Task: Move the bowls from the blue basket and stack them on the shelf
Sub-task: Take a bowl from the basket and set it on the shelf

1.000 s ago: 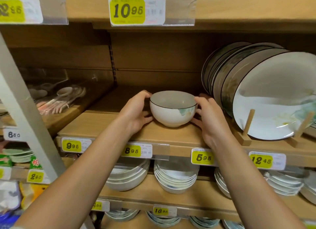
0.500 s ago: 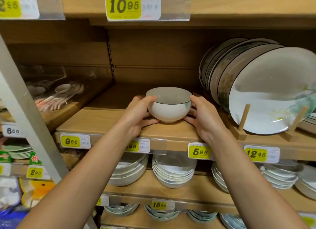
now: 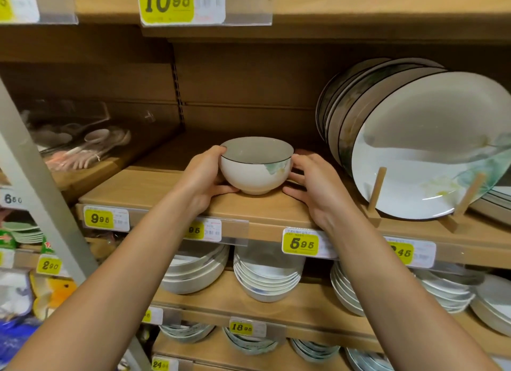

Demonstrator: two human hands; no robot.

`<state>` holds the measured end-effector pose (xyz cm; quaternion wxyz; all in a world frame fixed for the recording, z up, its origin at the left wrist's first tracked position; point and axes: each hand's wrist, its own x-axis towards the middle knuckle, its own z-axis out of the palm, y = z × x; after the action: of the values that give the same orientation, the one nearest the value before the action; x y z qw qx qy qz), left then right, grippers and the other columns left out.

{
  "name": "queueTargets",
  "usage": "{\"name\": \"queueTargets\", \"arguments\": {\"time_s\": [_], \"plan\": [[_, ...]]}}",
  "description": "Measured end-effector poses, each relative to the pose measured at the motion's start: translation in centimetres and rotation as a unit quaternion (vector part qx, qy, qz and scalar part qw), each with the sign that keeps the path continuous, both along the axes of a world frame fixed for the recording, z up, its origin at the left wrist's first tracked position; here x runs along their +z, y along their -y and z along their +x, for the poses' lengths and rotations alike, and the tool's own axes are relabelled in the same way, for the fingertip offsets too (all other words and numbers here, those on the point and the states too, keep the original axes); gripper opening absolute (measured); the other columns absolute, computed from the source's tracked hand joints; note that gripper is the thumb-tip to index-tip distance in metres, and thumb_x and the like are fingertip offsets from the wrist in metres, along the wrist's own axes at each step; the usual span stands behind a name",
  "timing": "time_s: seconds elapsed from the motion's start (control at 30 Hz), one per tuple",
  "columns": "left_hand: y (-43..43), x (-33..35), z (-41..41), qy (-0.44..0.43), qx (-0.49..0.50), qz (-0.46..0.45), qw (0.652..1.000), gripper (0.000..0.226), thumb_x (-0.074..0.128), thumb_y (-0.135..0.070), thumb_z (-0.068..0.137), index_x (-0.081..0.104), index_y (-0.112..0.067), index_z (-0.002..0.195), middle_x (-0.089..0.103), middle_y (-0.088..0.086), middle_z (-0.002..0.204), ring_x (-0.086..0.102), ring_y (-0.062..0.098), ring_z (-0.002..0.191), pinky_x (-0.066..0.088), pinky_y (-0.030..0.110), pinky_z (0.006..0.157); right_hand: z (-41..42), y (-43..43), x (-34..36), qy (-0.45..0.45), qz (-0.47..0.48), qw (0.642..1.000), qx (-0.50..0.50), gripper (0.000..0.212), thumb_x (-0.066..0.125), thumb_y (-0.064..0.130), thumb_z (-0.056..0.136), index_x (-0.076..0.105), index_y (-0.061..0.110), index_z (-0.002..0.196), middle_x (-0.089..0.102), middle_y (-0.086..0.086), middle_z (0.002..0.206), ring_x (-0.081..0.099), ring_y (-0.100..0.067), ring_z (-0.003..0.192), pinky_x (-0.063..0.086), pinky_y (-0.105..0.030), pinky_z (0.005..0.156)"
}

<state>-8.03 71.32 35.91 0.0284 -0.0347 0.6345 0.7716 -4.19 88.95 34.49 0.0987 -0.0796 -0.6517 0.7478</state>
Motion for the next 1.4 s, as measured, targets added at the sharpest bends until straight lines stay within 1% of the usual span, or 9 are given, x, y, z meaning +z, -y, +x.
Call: {"name": "queueTargets", "arguments": {"time_s": [0.23, 0.4, 0.5, 0.57, 0.67, 0.77, 0.93, 1.13, 1.4], "plan": [[-1.5, 0.1, 1.0, -0.006, 0.030, -0.017, 0.999, 0.022, 0.046, -0.035, 0.100, 0.052, -0.023, 0.118, 0.058, 0.003, 0.114, 0.057, 0.022, 0.105, 0.059, 0.038, 0.072, -0.8, 0.7, 0.9, 0.014, -0.048, 0.998, 0.034, 0.033, 0.050, 0.035, 0.098, 0.055, 0.022, 0.129, 0.064, 0.004, 0.111, 0.060, -0.012, 0.102, 0.050, -0.032, 0.088], [-1.5, -1.4, 2.3, 0.015, 0.024, 0.138, 0.990, 0.044, 0.048, -0.040, 0.096, 0.047, -0.022, 0.137, 0.054, -0.001, 0.128, 0.052, 0.016, 0.114, 0.050, 0.039, 0.077, -1.3, 2.1, 0.5, -0.023, -0.073, 0.994, -0.084, 0.066, 0.060, 0.035, 0.087, 0.034, 0.024, 0.146, 0.053, -0.004, 0.135, 0.057, -0.018, 0.113, 0.051, -0.029, 0.082], [0.2, 0.1, -0.3, 0.015, 0.094, 0.110, 0.989, 0.052, 0.052, -0.039, 0.093, 0.045, -0.023, 0.142, 0.042, 0.006, 0.147, 0.038, 0.027, 0.135, 0.044, 0.048, 0.098, 0.2, 3.0, -1.6, -0.054, -0.045, 0.993, -0.095, 0.080, 0.062, 0.039, 0.079, 0.024, 0.035, 0.149, 0.041, 0.004, 0.140, 0.051, -0.011, 0.112, 0.044, -0.020, 0.076], [0.4, 1.3, -1.2, 0.022, 0.040, 0.078, 0.996, 0.044, 0.051, -0.035, 0.094, 0.050, -0.022, 0.136, 0.044, 0.005, 0.146, 0.040, 0.028, 0.135, 0.039, 0.052, 0.106, 0.2, 3.3, -2.0, -0.042, -0.034, 0.995, -0.085, 0.077, 0.060, 0.041, 0.079, 0.026, 0.033, 0.148, 0.044, 0.003, 0.137, 0.052, -0.013, 0.113, 0.047, -0.026, 0.086], [0.1, 1.2, -0.8, 0.002, -0.065, 0.014, 0.998, 0.033, 0.050, -0.028, 0.095, 0.057, -0.020, 0.127, 0.062, 0.006, 0.125, 0.060, 0.024, 0.114, 0.050, 0.047, 0.098, -1.2, 2.9, -0.8, 0.000, -0.042, 0.993, -0.110, 0.044, 0.053, 0.031, 0.089, 0.051, 0.018, 0.131, 0.058, -0.007, 0.129, 0.058, -0.021, 0.110, 0.049, -0.043, 0.098], [0.9, 0.2, -0.6, -0.033, -0.051, -0.052, 0.997, 0.033, 0.055, -0.035, 0.091, 0.059, -0.020, 0.120, 0.068, 0.002, 0.111, 0.066, 0.019, 0.103, 0.057, 0.044, 0.089, -2.3, 1.8, 0.7, 0.022, -0.142, 0.983, -0.113, 0.018, 0.050, 0.020, 0.095, 0.065, 0.014, 0.105, 0.074, -0.011, 0.099, 0.068, -0.026, 0.096, 0.054, -0.049, 0.093], [1.1, -0.1, -0.6, -0.037, -0.122, -0.053, 0.990, 0.008, 0.054, -0.030, 0.095, 0.055, -0.027, 0.103, 0.067, 0.001, 0.109, 0.067, 0.012, 0.097, 0.057, 0.032, 0.077, -1.8, 1.6, 0.3, -0.011, -0.154, 0.983, -0.099, 0.019, 0.055, 0.026, 0.095, 0.068, 0.013, 0.099, 0.077, -0.009, 0.090, 0.072, -0.024, 0.091, 0.055, -0.047, 0.092], [1.7, -1.0, -0.7, -0.056, -0.148, -0.023, 0.987, 0.048, 0.062, -0.031, 0.092, 0.043, -0.017, 0.135, 0.065, 0.007, 0.119, 0.072, 0.017, 0.092, 0.060, 0.033, 0.069, -1.3, 2.7, -0.4, -0.034, -0.073, 0.992, -0.093, 0.023, 0.055, 0.025, 0.092, 0.063, 0.015, 0.112, 0.071, -0.009, 0.107, 0.069, -0.022, 0.100, 0.054, -0.045, 0.094], [1.9, -1.4, -0.5, -0.083, -0.133, -0.048, 0.986, 0.038, 0.058, -0.039, 0.093, 0.047, -0.019, 0.123, 0.062, 0.007, 0.117, 0.067, 0.020, 0.100, 0.061, 0.036, 0.069, -0.7, 2.4, -0.6, -0.042, -0.098, 0.991, -0.076, 0.021, 0.053, 0.027, 0.093, 0.072, 0.017, 0.094, 0.077, -0.004, 0.091, 0.074, -0.016, 0.085, 0.056, -0.034, 0.081]]}}
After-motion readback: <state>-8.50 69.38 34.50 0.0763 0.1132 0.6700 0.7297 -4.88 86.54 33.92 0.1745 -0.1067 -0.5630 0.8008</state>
